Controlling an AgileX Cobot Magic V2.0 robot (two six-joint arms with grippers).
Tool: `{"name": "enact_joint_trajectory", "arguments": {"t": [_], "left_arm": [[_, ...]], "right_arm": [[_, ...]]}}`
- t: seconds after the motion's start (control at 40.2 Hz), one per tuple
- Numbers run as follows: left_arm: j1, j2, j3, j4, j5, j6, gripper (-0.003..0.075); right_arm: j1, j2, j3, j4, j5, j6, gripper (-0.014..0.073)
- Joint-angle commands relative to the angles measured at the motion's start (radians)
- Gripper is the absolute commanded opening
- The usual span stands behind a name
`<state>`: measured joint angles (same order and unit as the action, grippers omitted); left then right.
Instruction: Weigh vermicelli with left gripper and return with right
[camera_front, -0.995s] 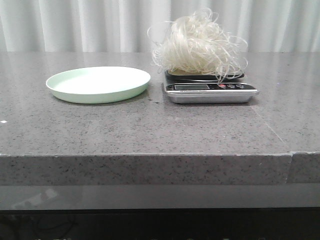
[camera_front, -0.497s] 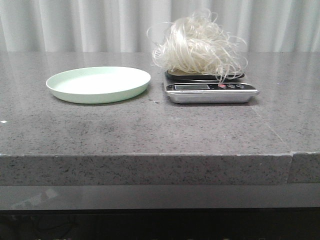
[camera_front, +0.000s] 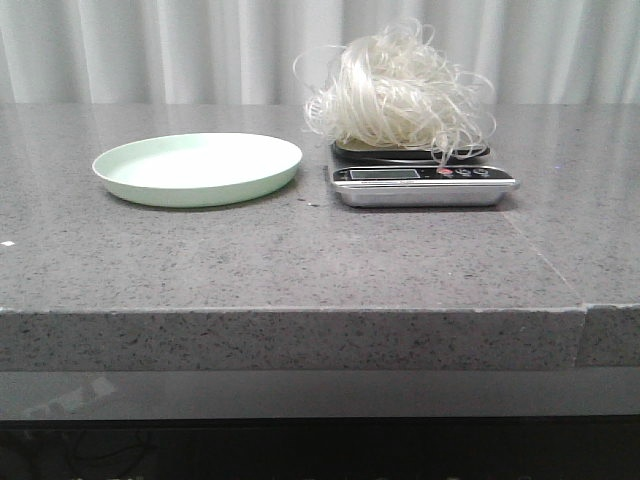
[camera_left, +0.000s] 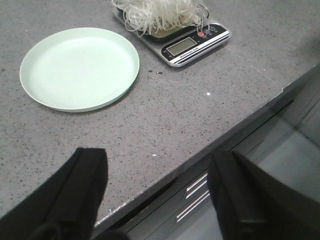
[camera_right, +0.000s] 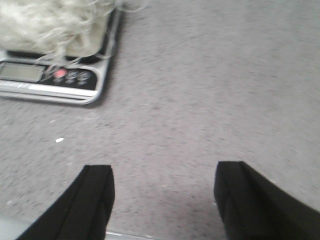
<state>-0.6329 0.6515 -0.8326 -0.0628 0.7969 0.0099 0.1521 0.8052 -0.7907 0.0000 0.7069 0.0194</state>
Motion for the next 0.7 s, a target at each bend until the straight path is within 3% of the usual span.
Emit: {"name": "enact_joint_trajectory", "arguments": {"t": [0.0, 0.298, 0.671], "left_arm": [[-0.004, -0.032, -0.020, 0.002, -0.050, -0.010, 0.0514], [-0.004, -0.046, -0.020, 0.002, -0.033, -0.010, 0.0514], [-0.004, -0.046, -0.020, 0.000, -0.033, -0.010, 0.0514]], "right_arm": [[0.077, 0.050, -0.063, 0.007, -0.082, -0.032, 0.0545], [0.272, 0.264, -0.251, 0.012, -0.089, -0.032, 0.0545], [0.323, 0.615, -0.575, 0.099, -0.087, -0.032, 0.0545]]}}
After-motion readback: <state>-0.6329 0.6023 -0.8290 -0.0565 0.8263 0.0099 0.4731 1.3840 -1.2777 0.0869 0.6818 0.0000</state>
